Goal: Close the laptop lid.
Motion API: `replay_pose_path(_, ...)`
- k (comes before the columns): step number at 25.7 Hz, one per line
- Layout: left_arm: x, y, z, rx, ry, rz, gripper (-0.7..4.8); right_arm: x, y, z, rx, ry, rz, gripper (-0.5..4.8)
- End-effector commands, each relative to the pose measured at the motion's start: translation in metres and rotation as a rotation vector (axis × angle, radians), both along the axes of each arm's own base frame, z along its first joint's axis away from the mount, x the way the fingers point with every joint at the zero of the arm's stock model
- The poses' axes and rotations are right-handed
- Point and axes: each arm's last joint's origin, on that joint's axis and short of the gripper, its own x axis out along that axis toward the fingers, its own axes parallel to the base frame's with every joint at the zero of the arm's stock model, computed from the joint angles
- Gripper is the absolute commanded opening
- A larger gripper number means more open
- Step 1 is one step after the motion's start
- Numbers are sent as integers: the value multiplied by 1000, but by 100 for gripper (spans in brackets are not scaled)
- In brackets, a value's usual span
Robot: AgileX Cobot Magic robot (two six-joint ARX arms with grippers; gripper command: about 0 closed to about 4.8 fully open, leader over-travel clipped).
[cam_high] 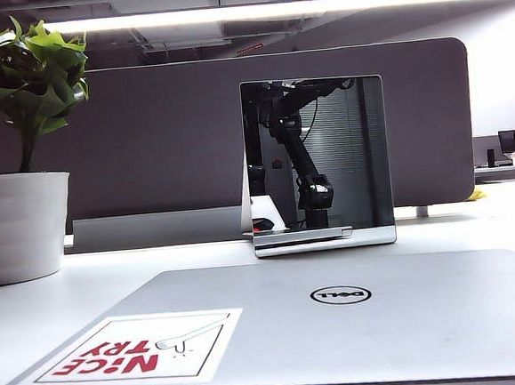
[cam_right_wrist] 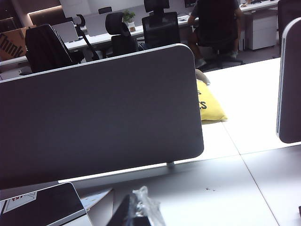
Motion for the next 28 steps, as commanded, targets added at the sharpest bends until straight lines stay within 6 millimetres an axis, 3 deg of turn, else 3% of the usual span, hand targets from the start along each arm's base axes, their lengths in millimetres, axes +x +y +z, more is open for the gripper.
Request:
replay_pose_path(1, 0, 0, 1, 3, -6, 2, -3, -1, 0, 2, -4, -11, -2, -4)
replay_pose_path(21, 1, 7, -4, 52, 40, 60, -3, -1, 0, 1, -3, 3, -1, -4)
replay_pose_path(25, -17, 16, -12, 28, 37, 4, -3, -1, 0, 1, -3, 3, -1, -4)
replay_pose_path(28, -36, 23, -33, 5, 25, 34, -3, -1, 0, 0, -3, 3, -1, -4)
